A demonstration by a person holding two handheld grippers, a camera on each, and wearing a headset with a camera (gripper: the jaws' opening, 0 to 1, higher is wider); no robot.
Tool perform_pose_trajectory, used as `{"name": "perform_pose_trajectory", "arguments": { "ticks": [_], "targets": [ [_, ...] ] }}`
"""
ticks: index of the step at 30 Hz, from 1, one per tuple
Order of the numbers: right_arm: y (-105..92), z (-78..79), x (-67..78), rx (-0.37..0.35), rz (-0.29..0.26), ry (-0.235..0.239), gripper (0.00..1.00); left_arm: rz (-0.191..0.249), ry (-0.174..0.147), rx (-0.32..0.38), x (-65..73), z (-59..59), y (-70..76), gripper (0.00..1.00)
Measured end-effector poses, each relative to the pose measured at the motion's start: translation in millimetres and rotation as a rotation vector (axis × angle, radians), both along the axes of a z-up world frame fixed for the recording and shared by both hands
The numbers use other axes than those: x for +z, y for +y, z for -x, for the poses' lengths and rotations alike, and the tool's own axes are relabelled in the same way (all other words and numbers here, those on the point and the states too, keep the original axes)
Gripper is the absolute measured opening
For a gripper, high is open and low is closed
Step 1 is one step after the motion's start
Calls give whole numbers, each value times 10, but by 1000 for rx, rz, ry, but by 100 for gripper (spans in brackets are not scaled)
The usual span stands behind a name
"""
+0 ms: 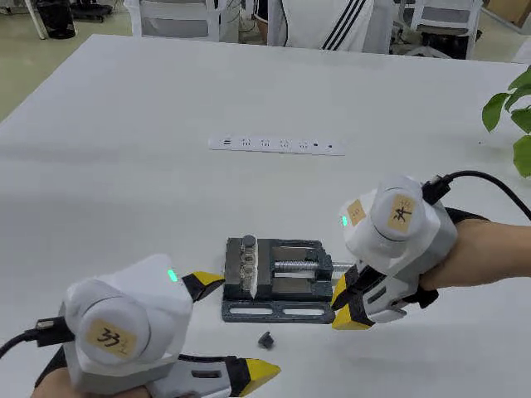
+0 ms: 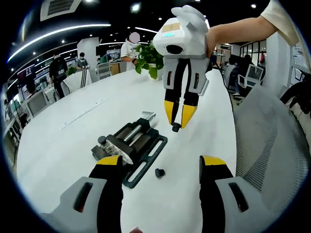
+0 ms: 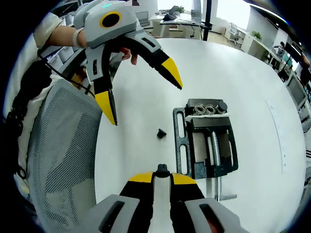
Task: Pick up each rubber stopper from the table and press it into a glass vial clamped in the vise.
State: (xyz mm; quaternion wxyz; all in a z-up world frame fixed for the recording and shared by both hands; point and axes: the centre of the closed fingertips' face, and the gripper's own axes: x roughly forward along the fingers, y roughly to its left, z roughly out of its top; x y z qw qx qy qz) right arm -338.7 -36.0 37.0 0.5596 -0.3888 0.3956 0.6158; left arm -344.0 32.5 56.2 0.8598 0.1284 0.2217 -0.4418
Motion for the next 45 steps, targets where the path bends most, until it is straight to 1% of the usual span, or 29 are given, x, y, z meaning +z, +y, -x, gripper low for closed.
{"name": "perform_pose_trajectory", "arguments": {
  "ticks": [2,5,6,8,10,14,15,17,18,21,23,26,27,31,39,42,44,45],
  "targets": [
    [18,27,63,11,4,-4,7,-5,-11,-25,6,-20,-97,57],
    [43,63,120,41,11,-12,7,-18,-30,-66,26,-18,-234,49],
    [50,75,132,52,16,-17,7,-21,-33,-78,34,-16,-268,45],
    [76,102,150,71,19,-21,7,-28,-31,-105,46,27,-368,39],
    [104,144,182,85,21,-22,7,-45,-36,-139,36,53,-418,32],
    [129,223,221,120,35,-27,7,-61,-43,-164,66,78,-486,29],
    [122,214,206,130,44,-29,7,-65,-49,-171,78,83,-501,26],
    [131,215,198,139,52,-29,7,-70,-46,-178,86,89,-518,22],
    [136,219,197,147,57,-32,7,-78,-38,-187,79,101,-526,19],
    [151,239,197,157,65,-30,7,-93,-32,-202,60,120,-535,18],
    [161,241,189,165,70,-30,7,-93,-33,-207,64,125,-541,17],
    [177,263,178,174,76,-30,7,-93,-28,-214,63,138,-553,13],
    [176,305,187,180,80,-27,7,-95,-29,-219,63,148,-561,12],
    [179,337,178,192,85,-20,7,-99,-25,-223,56,158,-569,11],
    [210,334,170,204,79,-26,7,-95,-7,-226,45,177,-573,6],
    [209,337,162,207,83,-22,7,-95,-3,-229,35,187,-574,6],
    [208,342,158,210,83,-21,7,-89,13,-224,27,194,-571,5],
    [212,341,160,211,84,-23,7,-89,12,-224,25,191,-565,5]
  ]
}}
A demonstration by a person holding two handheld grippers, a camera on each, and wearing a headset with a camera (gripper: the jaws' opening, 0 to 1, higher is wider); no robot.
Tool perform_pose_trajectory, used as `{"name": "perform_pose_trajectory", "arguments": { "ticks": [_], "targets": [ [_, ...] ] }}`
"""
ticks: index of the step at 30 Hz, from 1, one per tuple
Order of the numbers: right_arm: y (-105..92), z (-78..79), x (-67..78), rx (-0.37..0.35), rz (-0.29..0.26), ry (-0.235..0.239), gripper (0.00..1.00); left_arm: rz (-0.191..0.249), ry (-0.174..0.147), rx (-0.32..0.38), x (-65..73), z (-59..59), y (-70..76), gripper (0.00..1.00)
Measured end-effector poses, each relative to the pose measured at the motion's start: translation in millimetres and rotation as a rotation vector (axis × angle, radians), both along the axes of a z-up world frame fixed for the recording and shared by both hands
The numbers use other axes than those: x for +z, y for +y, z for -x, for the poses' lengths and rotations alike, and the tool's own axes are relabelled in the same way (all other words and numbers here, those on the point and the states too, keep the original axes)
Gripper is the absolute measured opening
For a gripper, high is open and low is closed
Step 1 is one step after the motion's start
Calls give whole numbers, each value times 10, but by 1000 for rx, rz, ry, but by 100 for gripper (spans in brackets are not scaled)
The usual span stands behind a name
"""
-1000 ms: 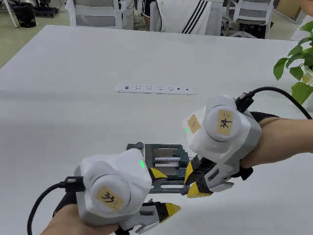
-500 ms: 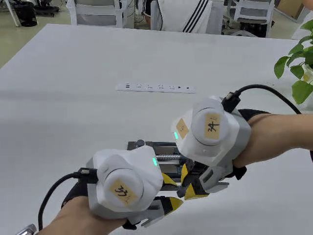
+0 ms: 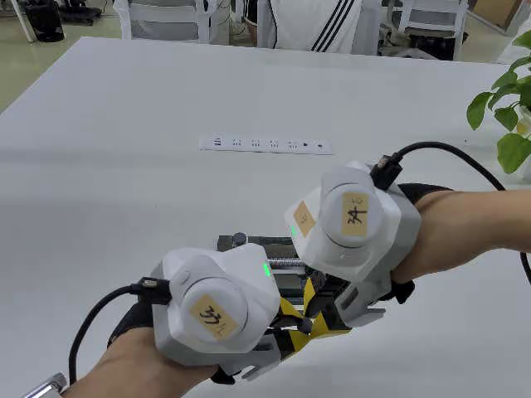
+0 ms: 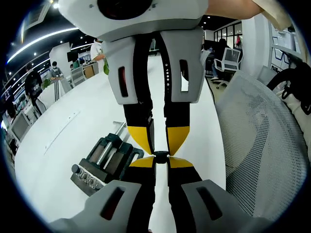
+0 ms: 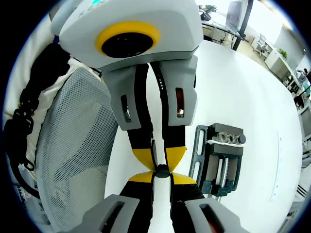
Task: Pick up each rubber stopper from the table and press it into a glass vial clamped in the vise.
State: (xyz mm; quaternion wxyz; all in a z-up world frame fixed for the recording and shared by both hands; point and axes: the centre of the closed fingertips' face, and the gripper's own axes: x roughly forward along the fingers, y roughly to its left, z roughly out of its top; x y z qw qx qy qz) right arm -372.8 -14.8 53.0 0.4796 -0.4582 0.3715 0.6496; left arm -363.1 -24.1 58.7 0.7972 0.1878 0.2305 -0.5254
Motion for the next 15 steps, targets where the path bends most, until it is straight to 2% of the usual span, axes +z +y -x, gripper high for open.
{"name": "perform_pose_trajectory", "arguments": {
  "ticks": [6,9,10,11,13,15],
  "targets": [
    [14,1,-6,5,-5,6,7,5,5,-3,-15,-1,32,4],
    [21,-6,6,39,-32,11,8,19,8,3,-19,-15,53,4],
    [20,-15,21,41,-49,11,8,21,-3,5,-14,-28,68,4],
    [28,-27,36,36,-64,12,9,21,-1,4,-16,-20,77,4],
    [31,-60,70,7,-88,12,19,24,-1,14,-12,-22,96,4],
    [32,-87,97,-7,-115,19,26,58,16,32,10,-45,100,4]
  ]
}}
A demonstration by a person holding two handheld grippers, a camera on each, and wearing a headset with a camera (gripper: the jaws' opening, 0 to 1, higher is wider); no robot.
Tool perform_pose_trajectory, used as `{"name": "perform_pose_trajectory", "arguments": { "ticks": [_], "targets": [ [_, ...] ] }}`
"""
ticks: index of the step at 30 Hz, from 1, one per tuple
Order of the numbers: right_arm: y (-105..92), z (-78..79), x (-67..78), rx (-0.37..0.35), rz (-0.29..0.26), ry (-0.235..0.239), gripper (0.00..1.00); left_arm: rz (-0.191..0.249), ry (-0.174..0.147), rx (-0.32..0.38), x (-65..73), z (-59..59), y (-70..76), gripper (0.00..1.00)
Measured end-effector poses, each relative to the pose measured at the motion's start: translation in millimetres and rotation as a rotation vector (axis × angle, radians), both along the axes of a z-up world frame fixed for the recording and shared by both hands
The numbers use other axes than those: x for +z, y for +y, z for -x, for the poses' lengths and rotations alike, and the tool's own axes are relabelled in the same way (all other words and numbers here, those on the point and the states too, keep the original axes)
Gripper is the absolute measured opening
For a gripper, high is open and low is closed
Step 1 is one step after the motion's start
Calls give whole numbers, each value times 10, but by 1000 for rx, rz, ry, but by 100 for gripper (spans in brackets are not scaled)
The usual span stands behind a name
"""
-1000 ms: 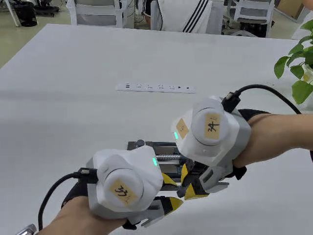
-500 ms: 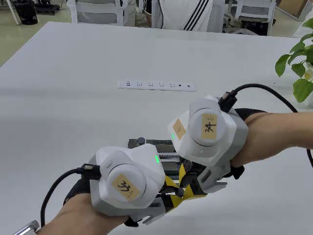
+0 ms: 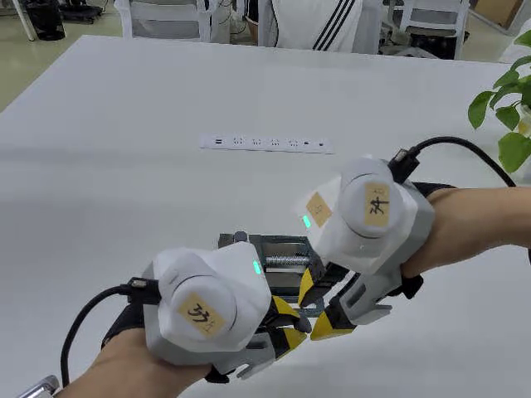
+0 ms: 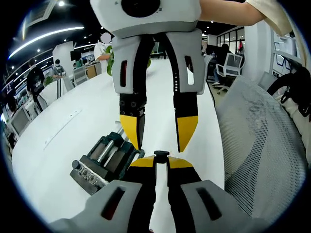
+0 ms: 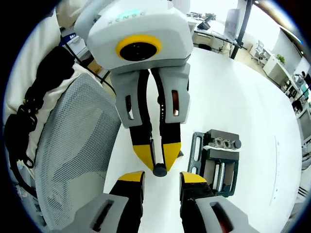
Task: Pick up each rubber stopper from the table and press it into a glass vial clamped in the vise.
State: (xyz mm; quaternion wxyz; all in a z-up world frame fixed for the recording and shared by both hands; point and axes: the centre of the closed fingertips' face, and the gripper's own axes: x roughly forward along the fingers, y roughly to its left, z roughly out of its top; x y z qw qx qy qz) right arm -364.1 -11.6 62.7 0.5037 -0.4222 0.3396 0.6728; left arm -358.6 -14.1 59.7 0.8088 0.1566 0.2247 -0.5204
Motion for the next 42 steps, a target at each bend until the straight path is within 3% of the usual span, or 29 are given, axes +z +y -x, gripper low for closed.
{"name": "perform_pose_trajectory", "arguments": {
  "ticks": [9,11,15,25,42],
  "targets": [
    [-9,-14,162,-126,-137,71,19,84,8,45,62,-64,66,4],
    [13,10,194,-166,-182,105,20,101,5,46,97,-57,65,4],
    [10,18,241,-218,-236,128,17,131,-4,43,177,-21,21,4],
    [-28,61,249,-281,-281,153,14,166,-9,12,277,82,-109,4],
    [-11,124,228,-259,-266,173,8,176,-11,-5,284,108,-113,4]
  ]
}}
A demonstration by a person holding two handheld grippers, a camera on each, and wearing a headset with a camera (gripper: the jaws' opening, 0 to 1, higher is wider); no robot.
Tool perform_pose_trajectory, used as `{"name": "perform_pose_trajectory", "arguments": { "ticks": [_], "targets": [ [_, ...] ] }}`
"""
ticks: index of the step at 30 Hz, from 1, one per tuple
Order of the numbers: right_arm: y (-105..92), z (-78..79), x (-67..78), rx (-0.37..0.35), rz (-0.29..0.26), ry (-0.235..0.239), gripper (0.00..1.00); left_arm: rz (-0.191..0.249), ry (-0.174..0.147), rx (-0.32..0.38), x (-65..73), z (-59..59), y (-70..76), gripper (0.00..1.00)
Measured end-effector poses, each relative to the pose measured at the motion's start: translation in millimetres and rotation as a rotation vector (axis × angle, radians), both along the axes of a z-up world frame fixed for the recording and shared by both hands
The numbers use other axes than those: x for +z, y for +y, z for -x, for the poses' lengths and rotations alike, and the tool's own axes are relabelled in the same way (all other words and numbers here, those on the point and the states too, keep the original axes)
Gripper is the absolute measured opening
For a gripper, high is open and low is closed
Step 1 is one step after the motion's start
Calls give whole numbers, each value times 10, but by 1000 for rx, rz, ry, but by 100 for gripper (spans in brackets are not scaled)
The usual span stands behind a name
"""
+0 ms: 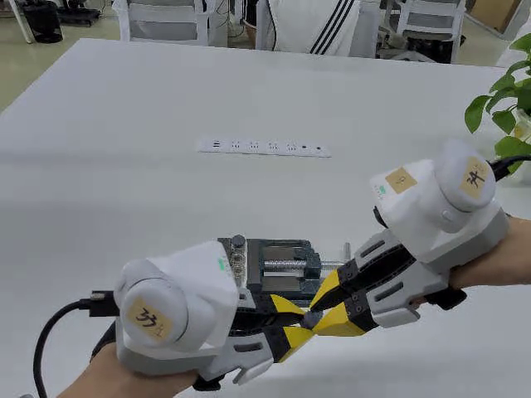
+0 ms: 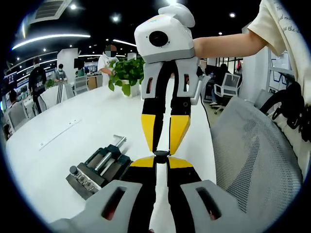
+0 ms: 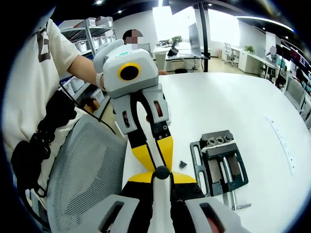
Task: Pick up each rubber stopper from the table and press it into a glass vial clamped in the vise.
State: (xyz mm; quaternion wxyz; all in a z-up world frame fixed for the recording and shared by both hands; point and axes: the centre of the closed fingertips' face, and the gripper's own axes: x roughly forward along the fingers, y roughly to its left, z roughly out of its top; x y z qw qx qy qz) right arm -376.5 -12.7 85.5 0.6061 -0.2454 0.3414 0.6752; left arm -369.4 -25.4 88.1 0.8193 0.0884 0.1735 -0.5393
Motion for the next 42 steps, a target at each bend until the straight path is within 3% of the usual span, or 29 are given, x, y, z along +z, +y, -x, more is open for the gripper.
{"name": "perform_pose_trajectory", "arguments": {
  "ticks": [20,25,42],
  "targets": [
    [20,30,-15,38,49,-52,7,-3,19,5,-25,-6,-5,4],
    [18,2,-21,5,53,-12,6,-9,9,2,-37,-10,8,4],
    [6,11,-37,42,89,-23,6,-18,10,-4,-85,-14,10,7]
  ]
}}
